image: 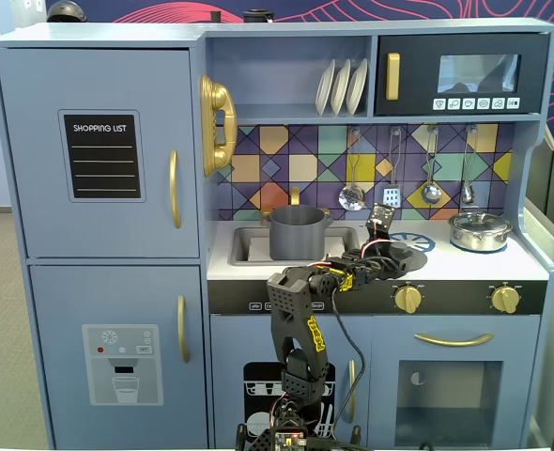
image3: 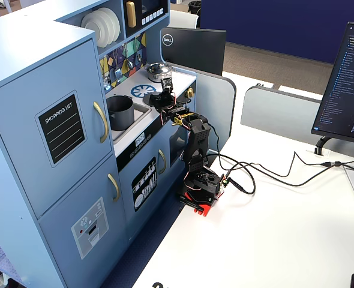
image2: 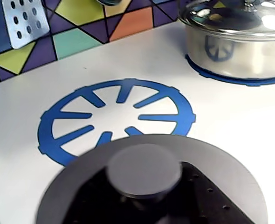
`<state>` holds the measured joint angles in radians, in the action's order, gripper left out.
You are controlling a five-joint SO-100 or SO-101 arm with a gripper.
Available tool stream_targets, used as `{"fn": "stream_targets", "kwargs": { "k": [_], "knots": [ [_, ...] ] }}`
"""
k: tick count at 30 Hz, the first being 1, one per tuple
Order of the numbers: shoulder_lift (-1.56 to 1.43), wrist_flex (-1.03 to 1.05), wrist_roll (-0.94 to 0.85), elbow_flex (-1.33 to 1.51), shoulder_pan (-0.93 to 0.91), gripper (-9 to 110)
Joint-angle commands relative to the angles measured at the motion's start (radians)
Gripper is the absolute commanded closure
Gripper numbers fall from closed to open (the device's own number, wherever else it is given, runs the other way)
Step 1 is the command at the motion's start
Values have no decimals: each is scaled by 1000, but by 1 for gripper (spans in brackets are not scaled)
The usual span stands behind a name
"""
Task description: Pick up the lid from the counter and put it on the gray recipient
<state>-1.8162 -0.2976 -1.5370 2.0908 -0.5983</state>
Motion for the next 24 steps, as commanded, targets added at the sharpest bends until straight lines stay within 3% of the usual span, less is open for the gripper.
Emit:
{"fn": "stream_targets", "kwargs": {
  "k": [1,9,15,24],
  "knots": [
    [-14,-49,12,-31,21,102],
    [-146,-25,6,-38,60,102],
    [-278,167,6,-183,110,102],
    [-419,443,-17,-354,351,102]
  ]
}}
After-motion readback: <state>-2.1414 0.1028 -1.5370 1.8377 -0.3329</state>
